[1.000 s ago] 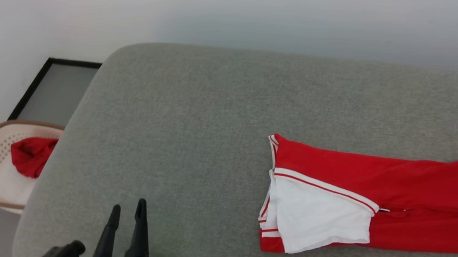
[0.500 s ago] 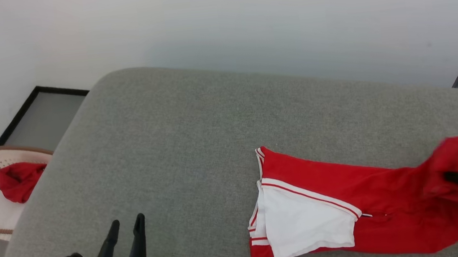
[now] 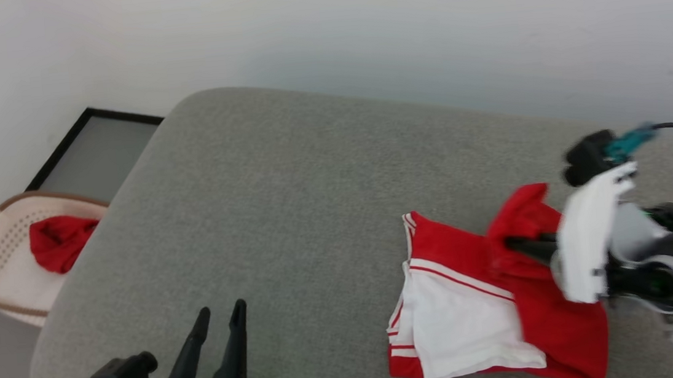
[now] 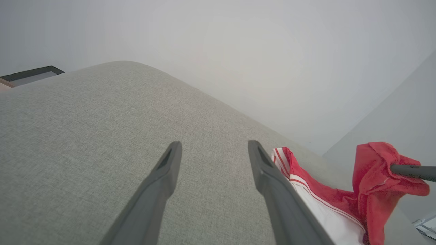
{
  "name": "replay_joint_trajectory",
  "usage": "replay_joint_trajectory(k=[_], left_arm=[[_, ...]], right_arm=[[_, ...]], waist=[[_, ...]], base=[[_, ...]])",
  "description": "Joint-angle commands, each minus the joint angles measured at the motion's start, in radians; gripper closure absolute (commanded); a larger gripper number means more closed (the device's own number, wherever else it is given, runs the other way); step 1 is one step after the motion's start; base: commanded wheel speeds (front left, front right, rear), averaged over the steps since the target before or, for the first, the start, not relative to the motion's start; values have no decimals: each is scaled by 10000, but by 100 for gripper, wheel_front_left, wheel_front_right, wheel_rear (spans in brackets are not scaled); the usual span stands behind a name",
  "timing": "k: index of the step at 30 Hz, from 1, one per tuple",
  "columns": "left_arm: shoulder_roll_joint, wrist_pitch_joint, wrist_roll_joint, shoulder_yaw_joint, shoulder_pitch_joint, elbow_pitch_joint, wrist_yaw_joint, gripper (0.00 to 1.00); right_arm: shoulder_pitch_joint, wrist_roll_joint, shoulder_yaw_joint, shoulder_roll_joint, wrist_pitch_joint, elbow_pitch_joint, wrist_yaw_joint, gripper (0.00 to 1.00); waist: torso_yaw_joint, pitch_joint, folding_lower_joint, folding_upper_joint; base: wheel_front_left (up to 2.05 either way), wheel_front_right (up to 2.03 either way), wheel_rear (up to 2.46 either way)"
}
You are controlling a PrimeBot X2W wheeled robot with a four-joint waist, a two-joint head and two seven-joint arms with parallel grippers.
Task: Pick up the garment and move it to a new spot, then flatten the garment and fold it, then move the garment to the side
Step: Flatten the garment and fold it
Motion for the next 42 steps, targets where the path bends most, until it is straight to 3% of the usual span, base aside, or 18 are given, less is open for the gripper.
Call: replay_joint_trajectory(k=[1, 8, 18, 20, 21, 22, 23, 32, 38, 42], left_arm=[[-49, -16, -69, -59, -146, 56, -28, 0], [-208, -48, -157, -423, -563, 282, -27, 0], [-424, -65, -192, -567, -882, 506, -27, 0], [-449, -66, -163, -551, -885, 522, -27, 0], [-454, -66, -147, -535, -880, 529, -27, 0], [-451, -67, -127, -528, -877, 549, -27, 0], [-455, -67, -111, -514, -883, 550, -27, 0], [-393, -67, 1, -358, -839, 568, -27, 0], [-318, -55, 139, -214, -709, 519, -27, 0], [-236, -55, 276, 7, -502, 450, -27, 0]], right_arm=[[-261, -127, 239, 264, -196, 244, -8, 100], [-1041, -642, 1299, 1134, -896, 1739, -6, 100], [-1782, -1193, 2338, 1626, -2026, 3793, -6, 100], [-1942, -1199, 2578, 1658, -2153, 4045, -6, 89], [-2004, -1147, 2766, 1684, -2155, 4138, -6, 78], [-2073, -1090, 2954, 1680, -2188, 4158, -6, 47], [-2161, -1062, 3126, 1653, -2246, 4171, -6, 0], [-2855, -347, 4798, 1224, -2629, 3433, -6, 0], [-3148, 103, 5289, 788, -3193, 2622, -6, 0], [-3185, 244, 5511, -78, -4285, 1544, -8, 0]], waist=[[215, 143, 0, 0], [632, 432, 0, 0], [844, 691, 0, 0], [838, 722, 0, 0], [825, 734, 0, 0], [808, 742, 0, 0], [786, 747, 0, 0], [415, 639, 0, 0], [-10, 534, 0, 0], [-566, 360, 0, 0]], base=[[0, 0, 0], [0, 0, 0], [0, 0, 0], [0, 0, 0], [0, 0, 0], [0, 0, 0], [0, 0, 0], [0, 0, 0], [0, 0, 0], [0, 0, 0]])
